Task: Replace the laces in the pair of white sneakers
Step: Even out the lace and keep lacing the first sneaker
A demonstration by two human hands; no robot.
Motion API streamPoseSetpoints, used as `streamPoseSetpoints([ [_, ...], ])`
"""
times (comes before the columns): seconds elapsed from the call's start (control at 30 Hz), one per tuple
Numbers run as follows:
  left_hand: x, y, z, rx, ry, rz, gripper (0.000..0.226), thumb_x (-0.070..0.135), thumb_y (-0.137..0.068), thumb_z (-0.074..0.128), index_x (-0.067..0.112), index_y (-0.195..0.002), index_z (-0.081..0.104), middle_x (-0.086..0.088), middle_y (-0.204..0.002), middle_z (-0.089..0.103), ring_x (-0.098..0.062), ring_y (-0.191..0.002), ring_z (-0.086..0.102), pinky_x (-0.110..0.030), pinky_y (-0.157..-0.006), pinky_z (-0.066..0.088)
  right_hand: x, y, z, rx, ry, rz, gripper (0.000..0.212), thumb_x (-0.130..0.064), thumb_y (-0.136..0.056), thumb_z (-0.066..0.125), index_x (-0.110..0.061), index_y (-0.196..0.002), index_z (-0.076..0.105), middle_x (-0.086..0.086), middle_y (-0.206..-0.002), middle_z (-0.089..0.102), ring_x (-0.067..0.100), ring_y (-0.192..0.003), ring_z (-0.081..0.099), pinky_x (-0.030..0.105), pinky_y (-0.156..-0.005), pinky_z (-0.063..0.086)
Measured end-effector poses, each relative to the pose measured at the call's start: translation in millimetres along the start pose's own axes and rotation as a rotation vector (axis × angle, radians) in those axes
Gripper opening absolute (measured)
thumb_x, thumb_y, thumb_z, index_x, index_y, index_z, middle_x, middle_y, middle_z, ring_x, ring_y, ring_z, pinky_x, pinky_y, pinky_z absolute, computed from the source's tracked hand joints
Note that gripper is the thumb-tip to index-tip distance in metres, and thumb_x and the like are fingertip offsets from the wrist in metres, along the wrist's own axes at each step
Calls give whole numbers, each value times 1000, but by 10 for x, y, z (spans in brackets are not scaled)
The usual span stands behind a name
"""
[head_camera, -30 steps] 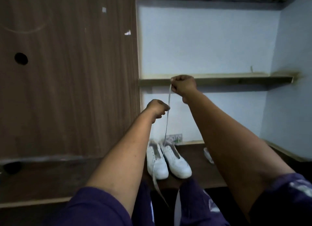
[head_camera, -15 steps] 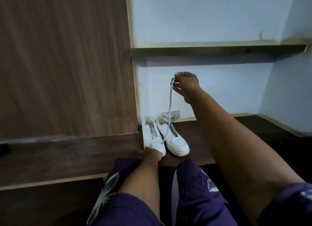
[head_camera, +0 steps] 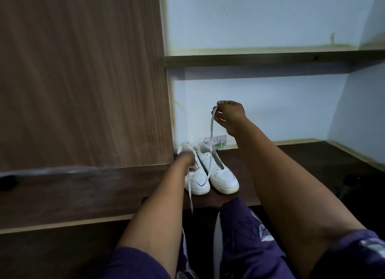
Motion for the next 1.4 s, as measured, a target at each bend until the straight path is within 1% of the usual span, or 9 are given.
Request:
streamPoseSetpoints([
  [0.2,1299,646,-510,185,18,365,21,11,-94,42,13,-76,54,-4,-67,43,-17,-54,35,-22,-53,30,-122,72,165,-26,41,-41,13,-10,-96,51,-12,-84,57,7,-80,62,18,-72,61,25,-68,52],
  [0.37,2014,1140,-809,286,-37,721,34,26,-100,44,14,-70,53,-1,-61,40,-17,-55,36,-25,-53,24,-494,112,230,41,290,-258,19,-9,-90,53,-18,-77,63,0,-78,64,12,-66,55,21,-54,40],
  [0.57,2329,1410,-1026,501,-176,889,29,28,-96,52,5,-84,65,-8,-84,60,-25,-82,55,-31,-70,43,-1030,197,261,49,382,-440,9,-17,-90,62,-18,-81,63,-2,-76,62,13,-72,59,29,-68,49],
  [0.67,2350,1508,-1066,646,-275,938,22,27,-95,57,10,-83,62,-7,-91,55,-24,-109,55,-24,-71,39,-1272,254,270,62,360,-513,12,-14,-89,62,-18,-78,64,0,-72,63,14,-67,58,30,-68,50],
  [0.87,2309,1606,-1071,912,-403,1034,11,24,-83,68,16,-76,67,-2,-77,66,-22,-74,61,-24,-57,35,-1542,376,323,63,418,-606,4,-11,-85,69,-13,-81,69,-3,-70,63,11,-67,59,27,-68,52],
  [1.07,2283,1489,-967,479,308,936,14,14,-71,83,17,-70,69,4,-73,69,-12,-67,63,-23,-65,50,-1553,401,368,80,443,-630,7,-9,-85,68,-14,-79,69,-2,-70,62,14,-70,60,27,-67,52],
  [1.13,2275,1445,-917,441,326,910,16,17,-71,84,16,-72,68,1,-74,68,-15,-65,61,-27,-66,52,-1571,394,366,90,422,-619,7,-10,-85,69,-14,-79,69,-1,-71,64,14,-69,60,24,-64,51],
  [1.27,2219,1370,-885,562,135,913,22,25,-75,82,15,-76,63,3,-72,67,-14,-65,63,-21,-55,43,-1686,418,363,121,387,-647,6,-9,-85,68,-12,-81,70,3,-74,68,12,-67,62,21,-68,52],
  [1.4,2199,1310,-880,495,177,906,22,25,-76,82,15,-69,64,5,-62,66,-10,-57,67,-27,-64,54,-1813,451,340,135,336,-690,5,-8,-84,67,-9,-83,71,3,-75,66,12,-67,60,20,-70,51],
])
Point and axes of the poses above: each hand's wrist, its own y-axis away from the middle knuckle, its own z-axis out of the palm, x = y × z, the point moved 4 cm from there along -y, towards the middle knuckle
